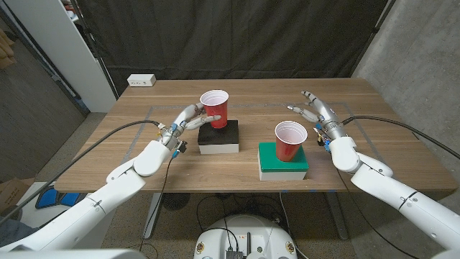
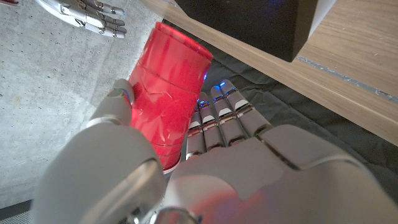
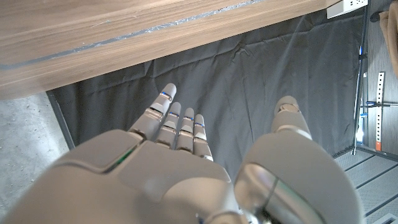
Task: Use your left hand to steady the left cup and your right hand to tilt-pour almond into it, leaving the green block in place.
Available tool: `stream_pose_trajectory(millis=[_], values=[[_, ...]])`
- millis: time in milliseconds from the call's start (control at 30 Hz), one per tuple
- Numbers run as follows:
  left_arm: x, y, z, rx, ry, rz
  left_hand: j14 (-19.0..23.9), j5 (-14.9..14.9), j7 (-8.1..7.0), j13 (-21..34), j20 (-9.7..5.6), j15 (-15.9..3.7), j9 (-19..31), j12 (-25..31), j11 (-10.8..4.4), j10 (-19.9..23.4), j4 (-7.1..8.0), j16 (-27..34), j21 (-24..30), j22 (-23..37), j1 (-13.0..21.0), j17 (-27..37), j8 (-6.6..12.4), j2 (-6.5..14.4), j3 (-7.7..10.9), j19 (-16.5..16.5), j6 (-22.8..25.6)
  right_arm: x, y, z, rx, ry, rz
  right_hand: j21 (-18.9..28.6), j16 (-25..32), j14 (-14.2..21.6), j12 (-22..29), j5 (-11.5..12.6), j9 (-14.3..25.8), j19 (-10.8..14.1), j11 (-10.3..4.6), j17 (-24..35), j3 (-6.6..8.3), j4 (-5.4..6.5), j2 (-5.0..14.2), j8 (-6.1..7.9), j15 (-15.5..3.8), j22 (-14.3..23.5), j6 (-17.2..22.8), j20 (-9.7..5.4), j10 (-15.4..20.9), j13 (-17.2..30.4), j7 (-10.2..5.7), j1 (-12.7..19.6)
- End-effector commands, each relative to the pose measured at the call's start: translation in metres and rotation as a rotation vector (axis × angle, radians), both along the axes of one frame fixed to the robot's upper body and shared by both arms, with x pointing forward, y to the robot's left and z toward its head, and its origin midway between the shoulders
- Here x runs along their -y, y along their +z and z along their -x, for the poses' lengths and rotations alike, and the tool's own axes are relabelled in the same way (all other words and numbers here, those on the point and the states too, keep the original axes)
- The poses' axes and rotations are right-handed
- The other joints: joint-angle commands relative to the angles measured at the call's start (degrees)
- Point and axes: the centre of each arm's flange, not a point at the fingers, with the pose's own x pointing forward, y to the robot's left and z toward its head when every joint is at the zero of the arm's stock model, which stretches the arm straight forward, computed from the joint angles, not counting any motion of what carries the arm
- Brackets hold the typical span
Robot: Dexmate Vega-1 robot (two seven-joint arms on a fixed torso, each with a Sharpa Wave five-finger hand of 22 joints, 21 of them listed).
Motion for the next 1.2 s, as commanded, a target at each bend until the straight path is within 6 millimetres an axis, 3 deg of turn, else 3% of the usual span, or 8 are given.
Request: stream_pose_trajectory(millis=[33,1200], values=[[-0.002,0.001,0.003,0.000,0.004,0.002,0.3,-0.1,0.17,0.2,-2.95,-3.01,0.3,-0.4,0.12,0.2,-0.02,0.0,0.0,0.2,0.6,0.2,-0.28,0.3,-0.17,0.3,0.6,0.008,-0.010,0.026,0.011,-0.003,-0.010,0.4,0.3,0.6,0.2,0.1,0.1,0.8,0.19,0.1,0.01,-0.48,0.32,0.47,-0.25,0.3,0.5,-0.07,0.6,0.2,-0.13,0.3],[0.006,0.007,-0.005,0.014,-0.025,0.007,1.1,0.0,0.28,0.2,-2.47,-2.68,0.3,-1.0,0.28,0.9,0.01,-0.2,-0.4,0.2,1.3,0.2,-0.81,0.9,-0.98,0.6,1.4,0.020,-0.053,0.083,0.023,-0.056,-0.035,0.2,0.3,1.0,0.1,0.1,0.1,1.2,-0.02,0.1,0.00,-0.54,0.44,0.42,-0.31,0.3,1.2,-0.13,1.2,0.2,-0.48,0.7]])
